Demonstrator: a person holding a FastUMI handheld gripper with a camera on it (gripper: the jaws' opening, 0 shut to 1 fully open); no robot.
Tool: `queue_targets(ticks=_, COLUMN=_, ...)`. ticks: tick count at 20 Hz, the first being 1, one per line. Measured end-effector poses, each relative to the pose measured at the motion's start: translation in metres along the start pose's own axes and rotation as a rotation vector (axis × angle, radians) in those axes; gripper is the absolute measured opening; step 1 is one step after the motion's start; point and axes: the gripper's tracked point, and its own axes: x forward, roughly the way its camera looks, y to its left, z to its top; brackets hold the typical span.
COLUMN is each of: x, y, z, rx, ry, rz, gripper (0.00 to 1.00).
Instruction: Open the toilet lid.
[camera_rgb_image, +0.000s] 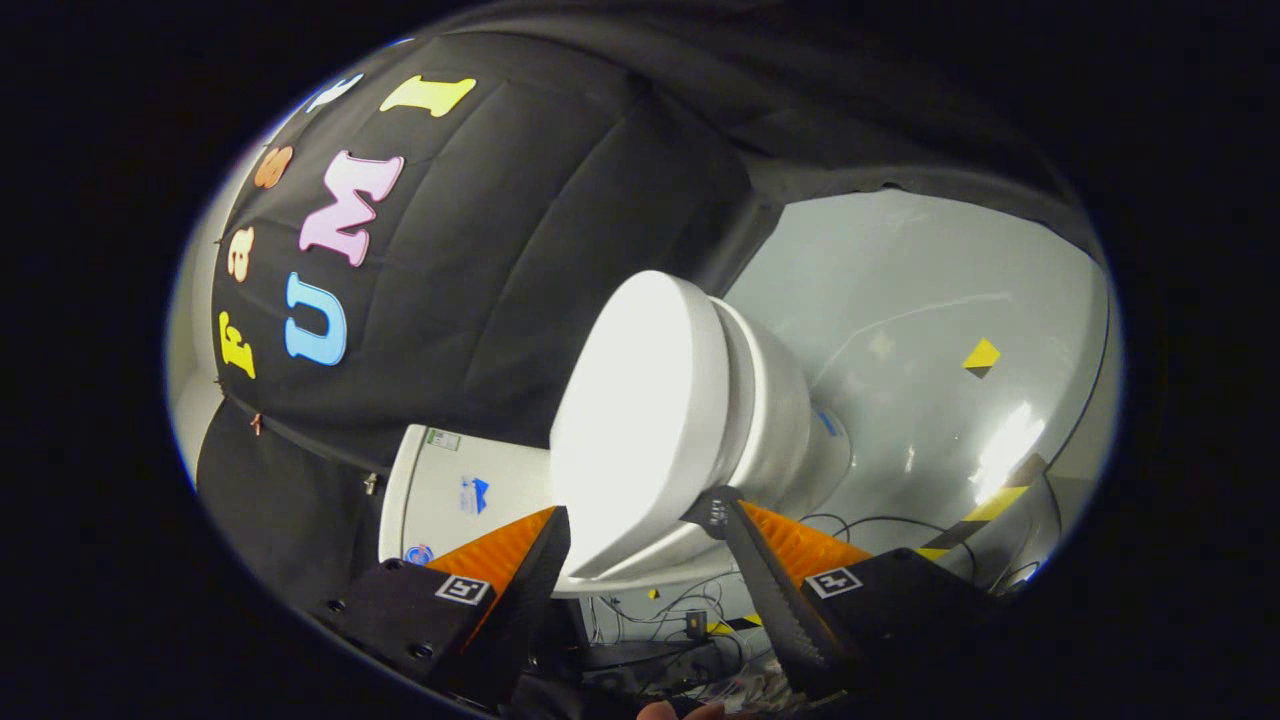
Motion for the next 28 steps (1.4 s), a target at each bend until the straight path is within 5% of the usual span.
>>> queue_targets(ticks=6, x=0.043, y=-0.04, z=-0.019, rx=0.101, ry=0.113, rz=-0.01, gripper=0.96)
queue_targets(ticks=8, x=0.056, y=-0.037, z=-0.017, rx=0.174, ry=0.135, rz=0.046, gripper=0.93)
queue_targets(ticks=10, x=0.065, y=-0.033, z=-0.016, rx=0.222, ry=0.148, rz=0.087, gripper=0.82)
queue_targets(ticks=13, x=0.073, y=-0.038, z=-0.025, rx=0.237, ry=0.198, rz=0.083, gripper=0.51)
queue_targets(ticks=14, x=0.072, y=-0.041, z=-0.022, rx=0.25, ry=0.203, rz=0.072, gripper=0.5)
queue_targets(ticks=17, x=0.073, y=-0.035, z=-0.021, rx=0.291, ry=0.209, rz=0.107, gripper=0.16)
queue_targets(ticks=21, x=0.065, y=-0.021, z=-0.022, rx=0.25, ry=0.203, rz=0.115, gripper=0.1)
queue_targets(ticks=25, x=0.059, y=-0.01, z=-0.021, rx=0.066, ry=0.176, rz=-0.039, gripper=0.1)
queue_targets(ticks=28, x=0.046, y=0.023, z=-0.01, rx=0.028, ry=0.137, rz=-0.065, gripper=0.1)
